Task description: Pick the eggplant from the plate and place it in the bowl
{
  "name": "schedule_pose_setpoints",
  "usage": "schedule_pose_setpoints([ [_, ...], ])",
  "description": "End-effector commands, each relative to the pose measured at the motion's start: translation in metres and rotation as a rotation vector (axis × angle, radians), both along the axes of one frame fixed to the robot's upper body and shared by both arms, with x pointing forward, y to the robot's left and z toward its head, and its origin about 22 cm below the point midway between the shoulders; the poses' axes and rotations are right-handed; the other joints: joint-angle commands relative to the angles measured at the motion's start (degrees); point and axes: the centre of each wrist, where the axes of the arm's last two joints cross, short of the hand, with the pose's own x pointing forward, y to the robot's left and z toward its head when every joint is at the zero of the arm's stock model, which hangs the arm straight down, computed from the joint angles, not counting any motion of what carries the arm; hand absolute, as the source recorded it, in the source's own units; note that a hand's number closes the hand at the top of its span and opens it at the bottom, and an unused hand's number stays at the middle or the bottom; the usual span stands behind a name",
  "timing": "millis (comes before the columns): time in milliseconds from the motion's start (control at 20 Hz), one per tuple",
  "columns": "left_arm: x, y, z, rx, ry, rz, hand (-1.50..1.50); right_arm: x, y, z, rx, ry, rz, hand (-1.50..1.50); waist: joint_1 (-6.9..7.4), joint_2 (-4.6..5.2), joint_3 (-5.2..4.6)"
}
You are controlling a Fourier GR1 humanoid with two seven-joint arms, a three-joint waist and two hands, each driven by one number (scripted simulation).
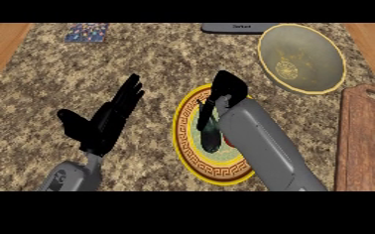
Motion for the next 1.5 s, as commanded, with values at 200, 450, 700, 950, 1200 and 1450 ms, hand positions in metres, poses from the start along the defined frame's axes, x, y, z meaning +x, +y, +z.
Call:
schedule_pose_setpoints([
  [200, 0.001, 0.000, 0.007, 0.000, -0.010, -0.014, 0.00, 0.010, 0.011, -0.006, -0.167, 0.220, -0.121, -1.50, -0.18, 0.03, 0.08],
  [450, -0.005, 0.004, 0.001, 0.013, -0.005, -0.001, 0.00, 0.009, 0.020, -0.008, -0.168, 0.210, -0.114, -1.50, 0.07, 0.12, 0.13],
  [700, 0.003, 0.016, -0.001, 0.006, -0.003, 0.028, 0.00, -0.001, 0.025, -0.020, -0.171, 0.217, -0.103, -1.50, -0.71, -0.07, 0.09],
  [950, 0.000, 0.008, 0.008, -0.001, -0.009, 0.000, 0.00, 0.006, 0.028, -0.020, -0.184, 0.206, -0.130, -1.50, 0.07, -0.01, 0.11],
  [1200, 0.003, 0.003, 0.005, -0.002, -0.005, 0.007, 0.00, -0.013, 0.029, -0.044, -0.197, 0.202, -0.132, -1.50, -0.75, 0.06, 0.13],
  [1450, -0.010, 0.007, 0.000, 0.017, 0.004, 0.010, 0.00, -0.016, 0.026, -0.054, -0.183, 0.194, -0.145, -1.50, -0.21, 0.10, 0.17],
])
